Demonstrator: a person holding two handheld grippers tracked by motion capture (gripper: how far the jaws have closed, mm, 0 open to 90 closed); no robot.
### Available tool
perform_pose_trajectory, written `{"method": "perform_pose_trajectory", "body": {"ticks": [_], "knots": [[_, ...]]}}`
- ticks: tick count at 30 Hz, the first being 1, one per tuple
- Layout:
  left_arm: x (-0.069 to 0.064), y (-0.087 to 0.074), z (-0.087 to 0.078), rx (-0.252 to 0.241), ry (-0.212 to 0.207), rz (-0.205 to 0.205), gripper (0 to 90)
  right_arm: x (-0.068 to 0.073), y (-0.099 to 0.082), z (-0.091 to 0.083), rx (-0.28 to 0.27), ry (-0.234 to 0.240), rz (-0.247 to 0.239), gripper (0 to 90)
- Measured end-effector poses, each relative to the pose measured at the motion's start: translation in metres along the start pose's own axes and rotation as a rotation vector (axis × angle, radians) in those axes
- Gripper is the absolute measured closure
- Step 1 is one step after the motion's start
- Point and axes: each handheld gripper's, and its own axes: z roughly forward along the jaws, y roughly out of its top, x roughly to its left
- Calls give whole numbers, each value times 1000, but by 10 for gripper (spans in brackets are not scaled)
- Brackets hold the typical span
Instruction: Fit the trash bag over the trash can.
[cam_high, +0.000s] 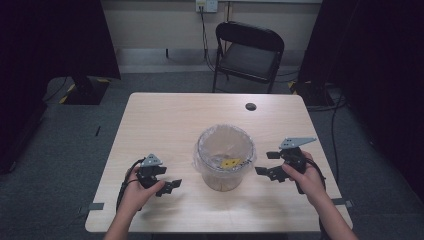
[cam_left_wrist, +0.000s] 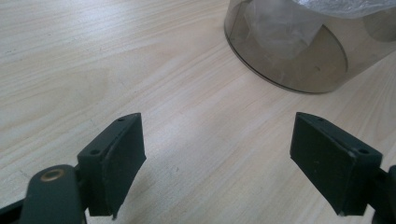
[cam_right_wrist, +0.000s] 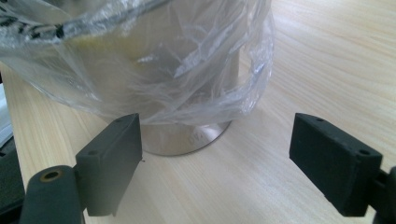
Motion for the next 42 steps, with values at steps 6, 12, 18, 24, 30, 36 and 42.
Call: {"method": "perform_pose_trajectory", "body": {"ticks": [6, 12, 18, 24, 30, 36, 42], "knots": [[0, 0, 0, 0, -2, 2, 174, -1, -6, 3, 3, 1, 6, 167], [0, 0, 0, -1, -1, 3, 174, -3, -12, 6, 5, 2, 14, 167], [0, 0, 0, -2, -3, 3, 175, -5, -16, 7, 8, 3, 20, 167], [0, 0, 0, 1, -4, 6, 175, -7, -21, 7, 13, -2, 28, 167], [0, 0, 0, -2, -2, 4, 174, -9, -25, 9, 13, -2, 31, 167], [1, -1, 0, -2, -1, 2, 174, -10, -30, 10, 16, -3, 39, 167], [2, -1, -1, -3, 4, 2, 175, -12, -35, 9, 16, -6, 46, 167]]}}
